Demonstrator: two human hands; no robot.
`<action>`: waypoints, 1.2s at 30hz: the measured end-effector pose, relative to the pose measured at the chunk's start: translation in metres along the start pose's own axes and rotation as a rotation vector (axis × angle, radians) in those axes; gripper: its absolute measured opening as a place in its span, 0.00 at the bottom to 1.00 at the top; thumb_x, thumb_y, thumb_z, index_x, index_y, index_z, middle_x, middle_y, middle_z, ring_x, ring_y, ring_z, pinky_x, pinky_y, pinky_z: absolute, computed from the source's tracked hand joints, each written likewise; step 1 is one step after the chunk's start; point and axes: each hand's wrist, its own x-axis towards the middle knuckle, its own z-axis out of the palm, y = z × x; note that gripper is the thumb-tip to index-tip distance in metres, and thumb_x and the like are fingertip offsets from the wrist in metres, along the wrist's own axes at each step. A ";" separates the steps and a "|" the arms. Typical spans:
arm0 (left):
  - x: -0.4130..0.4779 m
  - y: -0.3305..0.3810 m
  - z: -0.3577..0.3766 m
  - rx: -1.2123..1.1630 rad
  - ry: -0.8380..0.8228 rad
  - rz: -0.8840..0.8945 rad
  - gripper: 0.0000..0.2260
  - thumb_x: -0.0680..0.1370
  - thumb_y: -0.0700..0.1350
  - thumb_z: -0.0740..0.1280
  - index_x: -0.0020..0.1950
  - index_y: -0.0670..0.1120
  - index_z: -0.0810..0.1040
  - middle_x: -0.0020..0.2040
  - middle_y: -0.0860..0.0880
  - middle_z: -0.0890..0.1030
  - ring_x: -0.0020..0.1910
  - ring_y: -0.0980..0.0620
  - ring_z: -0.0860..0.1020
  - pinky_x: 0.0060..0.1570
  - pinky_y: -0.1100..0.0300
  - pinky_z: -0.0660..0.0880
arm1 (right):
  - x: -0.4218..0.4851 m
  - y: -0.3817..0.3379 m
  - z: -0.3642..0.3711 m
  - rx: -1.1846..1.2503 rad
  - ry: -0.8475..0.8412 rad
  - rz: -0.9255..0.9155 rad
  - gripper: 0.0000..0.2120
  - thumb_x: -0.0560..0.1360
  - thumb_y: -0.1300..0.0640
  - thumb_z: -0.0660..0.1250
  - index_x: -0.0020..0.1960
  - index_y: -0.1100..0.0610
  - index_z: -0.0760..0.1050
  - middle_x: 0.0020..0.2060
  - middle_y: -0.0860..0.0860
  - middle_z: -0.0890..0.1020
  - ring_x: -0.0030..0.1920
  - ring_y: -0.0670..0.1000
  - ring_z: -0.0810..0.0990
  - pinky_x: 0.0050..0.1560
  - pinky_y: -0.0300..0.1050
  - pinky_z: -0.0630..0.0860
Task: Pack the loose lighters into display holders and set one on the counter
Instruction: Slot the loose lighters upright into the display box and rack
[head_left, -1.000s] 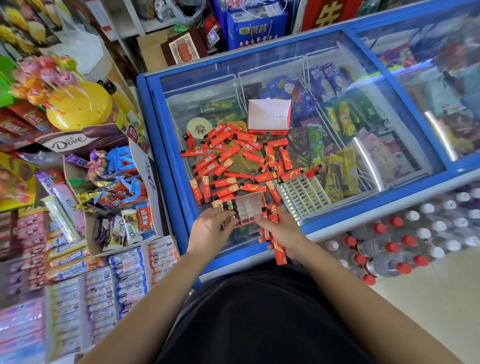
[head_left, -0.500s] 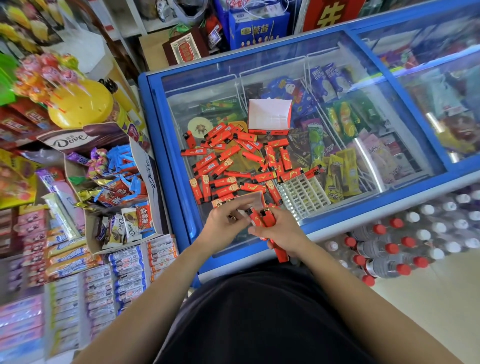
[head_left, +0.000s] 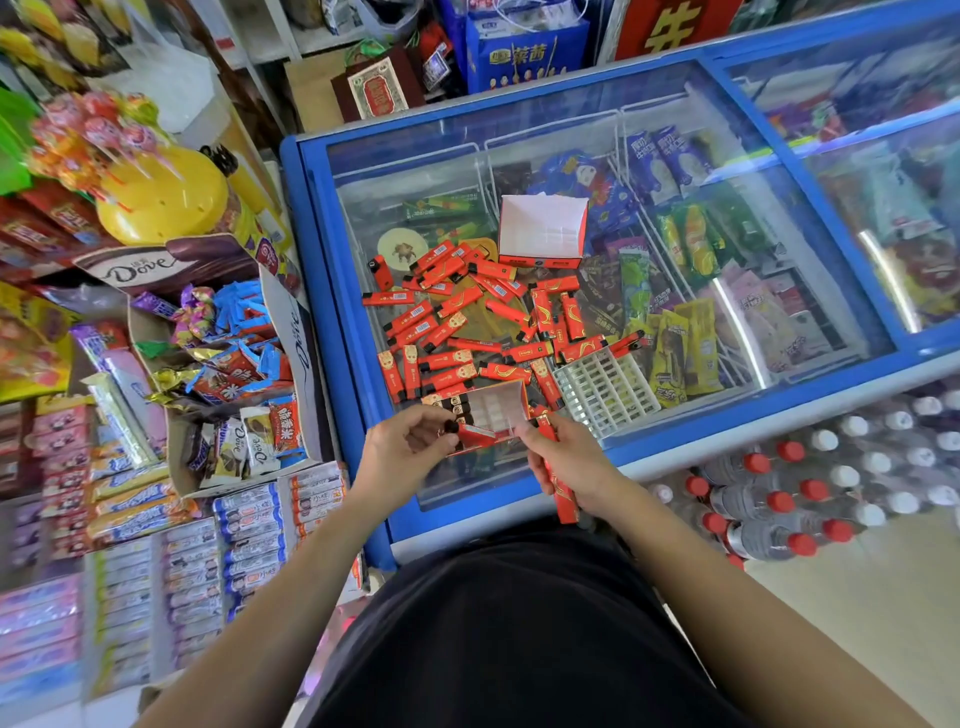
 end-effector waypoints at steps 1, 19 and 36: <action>-0.002 -0.001 0.001 0.010 0.028 0.006 0.10 0.75 0.41 0.77 0.54 0.50 0.84 0.44 0.53 0.83 0.43 0.58 0.80 0.46 0.68 0.77 | 0.001 -0.001 -0.001 0.052 -0.013 0.017 0.15 0.80 0.48 0.68 0.50 0.61 0.72 0.30 0.55 0.76 0.25 0.51 0.71 0.27 0.45 0.70; 0.000 -0.009 0.042 0.482 0.172 0.317 0.07 0.71 0.37 0.77 0.46 0.46 0.87 0.42 0.53 0.84 0.42 0.52 0.79 0.39 0.63 0.74 | 0.020 -0.006 -0.012 0.358 0.126 0.045 0.08 0.75 0.63 0.74 0.49 0.58 0.75 0.35 0.53 0.78 0.28 0.48 0.72 0.29 0.43 0.71; 0.005 -0.027 0.039 0.452 0.174 0.394 0.05 0.71 0.38 0.80 0.44 0.44 0.87 0.43 0.51 0.83 0.44 0.49 0.78 0.40 0.53 0.79 | 0.028 -0.021 -0.006 0.456 0.194 -0.030 0.07 0.78 0.63 0.71 0.48 0.56 0.73 0.31 0.51 0.74 0.28 0.48 0.71 0.30 0.41 0.73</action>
